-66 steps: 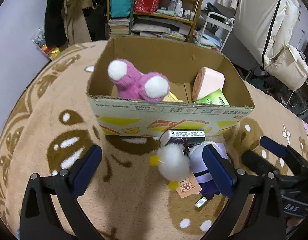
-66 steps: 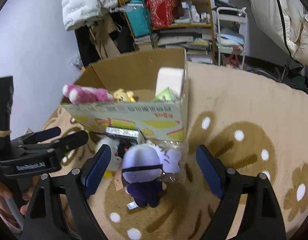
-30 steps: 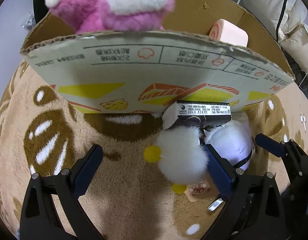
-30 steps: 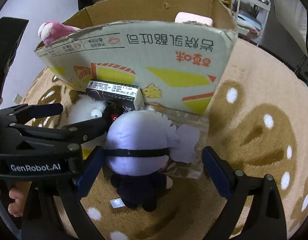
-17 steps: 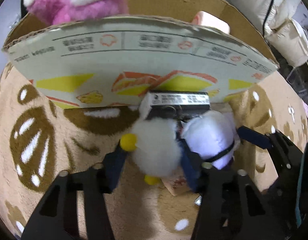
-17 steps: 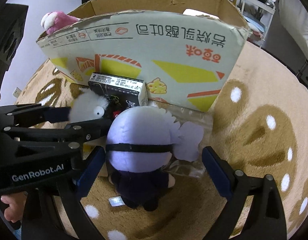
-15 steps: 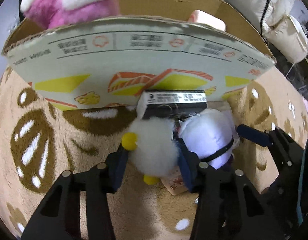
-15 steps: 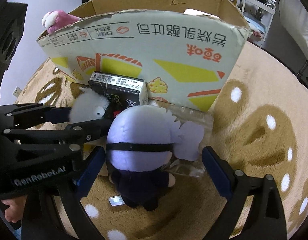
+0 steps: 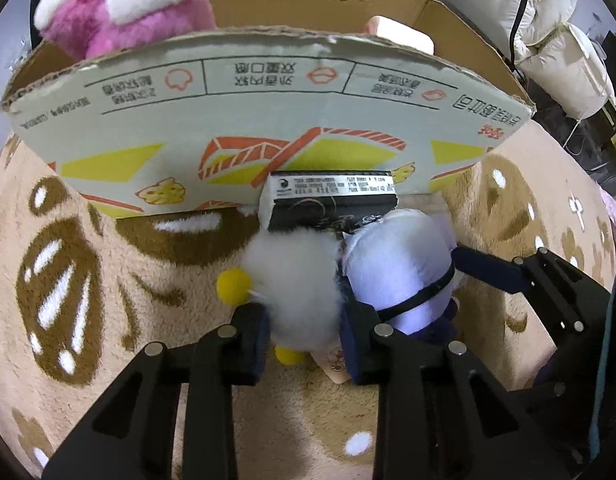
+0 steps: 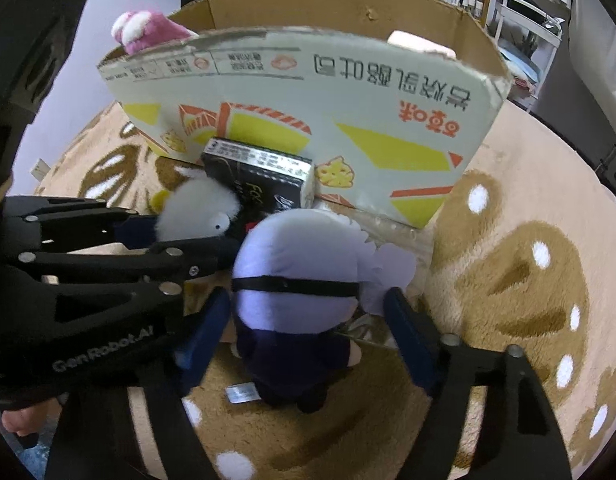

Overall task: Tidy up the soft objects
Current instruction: 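Close the left tool on the white chick while the right tool grips the lavender doll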

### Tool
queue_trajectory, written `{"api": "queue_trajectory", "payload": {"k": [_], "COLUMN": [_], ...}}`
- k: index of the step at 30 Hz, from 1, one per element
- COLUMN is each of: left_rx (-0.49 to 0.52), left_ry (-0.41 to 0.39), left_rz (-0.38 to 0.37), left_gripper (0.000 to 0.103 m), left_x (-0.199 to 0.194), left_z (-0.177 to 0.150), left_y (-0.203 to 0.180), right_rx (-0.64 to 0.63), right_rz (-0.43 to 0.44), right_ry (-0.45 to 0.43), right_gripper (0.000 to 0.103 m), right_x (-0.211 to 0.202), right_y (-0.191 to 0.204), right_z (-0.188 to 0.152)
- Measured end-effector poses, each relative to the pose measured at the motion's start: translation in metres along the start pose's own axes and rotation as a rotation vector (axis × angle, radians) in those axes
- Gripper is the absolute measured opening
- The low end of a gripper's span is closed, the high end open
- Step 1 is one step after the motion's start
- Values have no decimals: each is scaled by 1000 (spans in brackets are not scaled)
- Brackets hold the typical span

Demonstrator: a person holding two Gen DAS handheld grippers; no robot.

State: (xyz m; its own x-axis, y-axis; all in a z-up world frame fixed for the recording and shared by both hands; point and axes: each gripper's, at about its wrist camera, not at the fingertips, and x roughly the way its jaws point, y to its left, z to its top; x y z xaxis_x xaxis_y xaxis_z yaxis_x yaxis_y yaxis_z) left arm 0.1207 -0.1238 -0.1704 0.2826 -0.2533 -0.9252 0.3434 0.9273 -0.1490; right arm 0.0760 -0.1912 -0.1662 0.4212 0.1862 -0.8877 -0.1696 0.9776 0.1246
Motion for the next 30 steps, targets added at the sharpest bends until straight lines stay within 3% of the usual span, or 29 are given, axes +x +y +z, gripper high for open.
{"api": "queue_trajectory", "payload": {"k": [2,6,21,26,30], "left_rx": [0,-7,-14,-27,-45], "left_ry": [-12,-37,-180,-266,-389], "left_rz": [18,47,124,157,179], "left_gripper": [28,28,28,28,28], "left_x": [-7,-16,-71,-99,-128], "left_z": [-2,-4,-25,-35,-41], "left_y": [6,8,20,21,24], "right_rx": [16,23,6,70,99], "right_rz": [30,35,12,33,37], "right_ry": [0,-5,-104,-166,-233], "right_gripper": [63,61,58,58,58], "right_x": [-5,-9,-52,-71,-90], "right_y": [-3,-10,-15,-22,-27], "right_z": [0,1,-10,-10,-8]}}
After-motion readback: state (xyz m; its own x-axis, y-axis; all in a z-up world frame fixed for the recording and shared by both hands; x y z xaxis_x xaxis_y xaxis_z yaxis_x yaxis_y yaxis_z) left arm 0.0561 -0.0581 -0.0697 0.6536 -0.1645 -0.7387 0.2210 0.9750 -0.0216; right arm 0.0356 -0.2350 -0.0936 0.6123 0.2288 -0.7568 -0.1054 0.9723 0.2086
